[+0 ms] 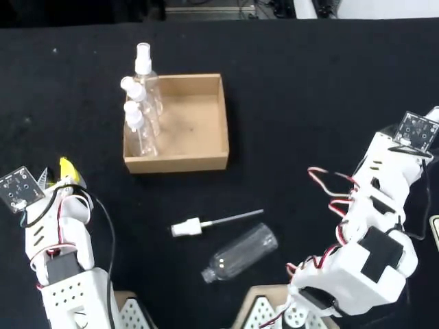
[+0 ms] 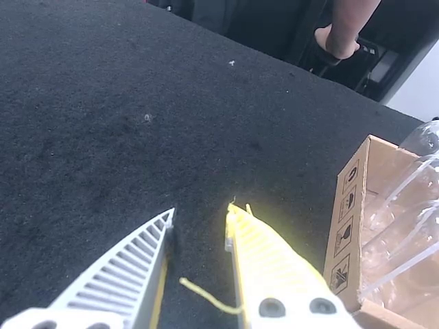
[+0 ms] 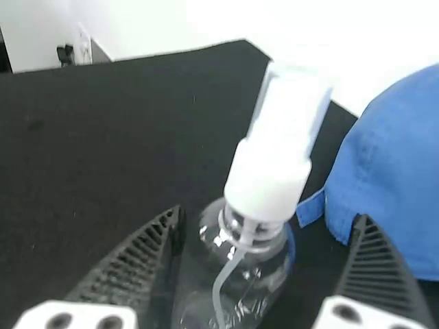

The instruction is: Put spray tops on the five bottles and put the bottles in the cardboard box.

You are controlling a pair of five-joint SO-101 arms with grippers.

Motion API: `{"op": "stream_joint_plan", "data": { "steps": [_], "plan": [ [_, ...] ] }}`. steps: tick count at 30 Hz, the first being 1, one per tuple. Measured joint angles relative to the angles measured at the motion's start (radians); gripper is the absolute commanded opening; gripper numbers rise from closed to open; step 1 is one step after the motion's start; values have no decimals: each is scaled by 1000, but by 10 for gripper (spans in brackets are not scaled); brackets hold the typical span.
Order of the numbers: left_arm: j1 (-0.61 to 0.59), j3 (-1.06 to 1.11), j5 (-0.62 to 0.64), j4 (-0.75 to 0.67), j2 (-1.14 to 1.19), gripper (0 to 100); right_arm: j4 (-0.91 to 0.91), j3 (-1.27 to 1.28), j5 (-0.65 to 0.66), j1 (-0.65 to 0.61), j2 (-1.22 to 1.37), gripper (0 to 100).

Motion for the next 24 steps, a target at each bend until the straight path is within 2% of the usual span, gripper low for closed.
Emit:
{"op": "stream_joint_plan", "data": {
  "steps": [24],
  "plan": [
    [0,0,0,0,0,102,-21,32,0,0,0,323]
  ]
}}
